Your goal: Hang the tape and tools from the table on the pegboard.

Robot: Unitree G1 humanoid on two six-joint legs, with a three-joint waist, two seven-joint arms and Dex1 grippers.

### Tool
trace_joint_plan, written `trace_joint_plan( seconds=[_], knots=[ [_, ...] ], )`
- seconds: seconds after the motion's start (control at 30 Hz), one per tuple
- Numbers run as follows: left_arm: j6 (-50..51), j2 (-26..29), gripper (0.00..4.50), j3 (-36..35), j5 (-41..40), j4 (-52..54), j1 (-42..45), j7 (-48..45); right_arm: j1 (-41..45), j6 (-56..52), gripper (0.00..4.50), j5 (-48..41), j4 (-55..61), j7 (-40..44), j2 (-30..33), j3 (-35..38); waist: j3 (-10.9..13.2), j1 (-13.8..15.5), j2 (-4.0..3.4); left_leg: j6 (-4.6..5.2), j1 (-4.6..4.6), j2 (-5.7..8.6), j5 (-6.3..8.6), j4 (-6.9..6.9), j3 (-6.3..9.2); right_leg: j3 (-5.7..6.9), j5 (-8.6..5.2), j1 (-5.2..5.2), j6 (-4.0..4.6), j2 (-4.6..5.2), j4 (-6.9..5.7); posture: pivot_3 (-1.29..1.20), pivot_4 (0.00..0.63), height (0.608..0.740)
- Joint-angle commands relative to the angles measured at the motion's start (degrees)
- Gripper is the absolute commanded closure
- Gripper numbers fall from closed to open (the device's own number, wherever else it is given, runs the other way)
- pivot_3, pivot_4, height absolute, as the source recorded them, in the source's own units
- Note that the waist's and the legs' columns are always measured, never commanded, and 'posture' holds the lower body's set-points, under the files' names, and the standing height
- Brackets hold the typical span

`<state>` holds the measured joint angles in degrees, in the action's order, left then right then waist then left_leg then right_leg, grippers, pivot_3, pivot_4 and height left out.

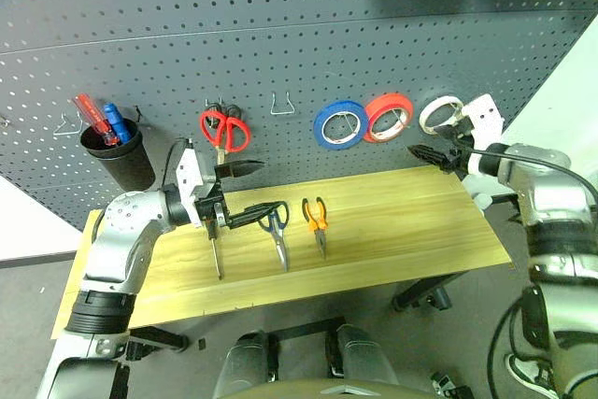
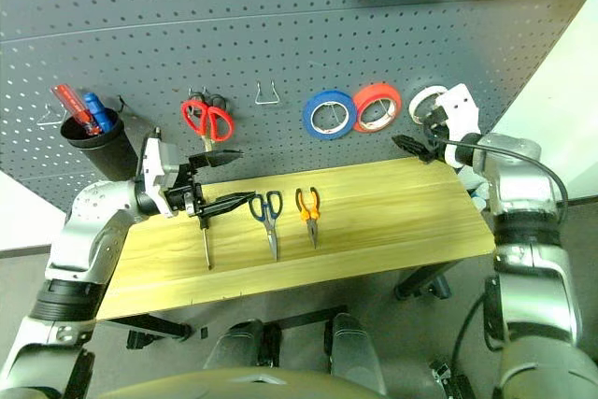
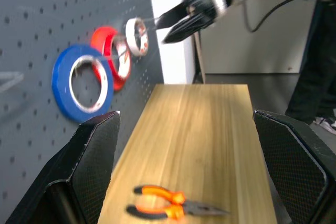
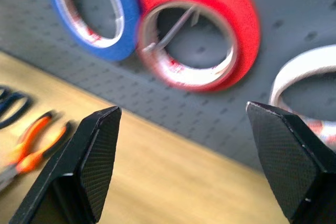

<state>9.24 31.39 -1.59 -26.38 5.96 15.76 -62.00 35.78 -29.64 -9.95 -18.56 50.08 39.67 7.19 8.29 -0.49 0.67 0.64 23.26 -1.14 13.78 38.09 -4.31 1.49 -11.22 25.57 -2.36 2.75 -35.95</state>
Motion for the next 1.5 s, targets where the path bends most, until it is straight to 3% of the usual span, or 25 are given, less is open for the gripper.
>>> trace_joint_plan(
  seconds=[0.03,0.2,0.37,0.57,0.73,0.8,0.93,1.07,1.3,1.5],
  knots=[
    [1.68,0.58,0.24,-1.47,-0.1,4.59,-2.49,3.44,-3.37,-9.48,0.49,-3.91,14.71,-1.0,1.61,1.32,0.02,-0.23,0.03,0.0,-0.01,-0.02,0.0,0.0,-0.03,0.01,0.0,0.0,0.0,0.0,0.01,0.02,0.135,0.74],
    [0.24,-0.06,0.24,-0.95,2.16,4.6,-6.0,6.73,-7.24,-16.4,0.49,-7.57,22.93,-2.35,0.66,1.32,0.09,-0.15,0.04,-0.05,-0.11,-0.15,0.03,0.0,-0.04,0.11,-0.01,-0.02,0.02,-0.04,0.05,0.02,0.143,0.74],
    [2.21,-3.47,0.24,0.59,7.28,4.21,-7.28,16.39,-8.58,-20.57,0.49,-9.32,26.09,-3.5,-0.98,-2.13,0.12,-0.12,0.02,-0.18,0.06,-0.35,0.11,-0.04,-0.04,0.29,0.02,-0.03,0.05,-0.08,0.52,0.03,0.147,0.74],
    [6.88,-6.64,0.24,2.34,12.55,5.85,-10.86,26.11,-7.6,-22.95,0.49,-8.4,24.28,-6.61,-3.06,-6.3,0.24,0.01,0.12,0.13,0.13,-0.35,0.24,-0.16,-0.15,0.29,0.03,0.03,0.06,-0.02,0.71,0.04,0.154,0.74],
    [12.64,-6.18,0.24,2.94,11.59,10.66,-14.03,27.18,-5.39,-26.81,0.49,-9.71,22.67,-9.04,-5.53,-7.14,0.69,0.14,0.33,0.13,0.25,-0.35,0.27,-0.22,-0.15,0.29,0.03,0.17,0.07,-0.02,0.75,0.07,0.159,0.74],
    [14.12,-5.81,0.24,2.32,11.36,12.28,-14.74,27.41,-5.08,-27.69,0.14,-9.82,22.42,-9.36,-6.06,-7.76,0.79,0.23,0.32,0.12,0.27,-0.35,0.27,-0.21,-0.15,0.28,0.04,0.19,0.07,0.01,0.76,0.08,0.165,0.74],
    [11.5,-3.01,0.24,1.04,9.64,15.77,-17.05,23.42,-4.61,-28.93,0.03,-9.95,21.02,-9.53,-7.09,-9.52,1.35,0.83,0.38,0.01,0.27,-0.39,0.34,-0.26,-0.15,0.29,0.03,0.25,0.08,0.0,0.78,0.11,0.18,0.74],
    [6.5,2.07,0.24,-4.5,1.94,16.32,-22.16,11.53,-3.57,-30.38,0.03,-9.9,17.59,-9.37,-8.94,-12.16,1.82,1.3,0.4,0.03,0.44,-0.39,0.33,-0.49,-0.25,0.27,0.03,0.58,0.11,0.02,0.86,0.13,0.204,0.74],
    [-0.92,8.58,0.24,-13.3,-5.36,6.98,-23.34,-4.34,0.71,-33.59,0.03,-8.67,12.75,-12.64,-14.5,-15.41,3.54,1.32,0.25,0.15,1.17,-0.39,0.25,-0.6,-0.25,0.3,0.15,1.33,0.46,0.01,0.86,0.15,0.24,0.74],
    [-5.41,12.0,0.24,-14.54,-3.92,-3.39,-18.63,-9.94,4.81,-35.35,0.03,-7.43,7.63,-16.15,-19.66,-16.75,4.78,1.55,0.33,0.15,1.28,-0.36,0.25,-0.63,-0.27,0.31,0.15,1.42,0.47,0.06,0.87,0.16,0.262,0.74]
  ],
)
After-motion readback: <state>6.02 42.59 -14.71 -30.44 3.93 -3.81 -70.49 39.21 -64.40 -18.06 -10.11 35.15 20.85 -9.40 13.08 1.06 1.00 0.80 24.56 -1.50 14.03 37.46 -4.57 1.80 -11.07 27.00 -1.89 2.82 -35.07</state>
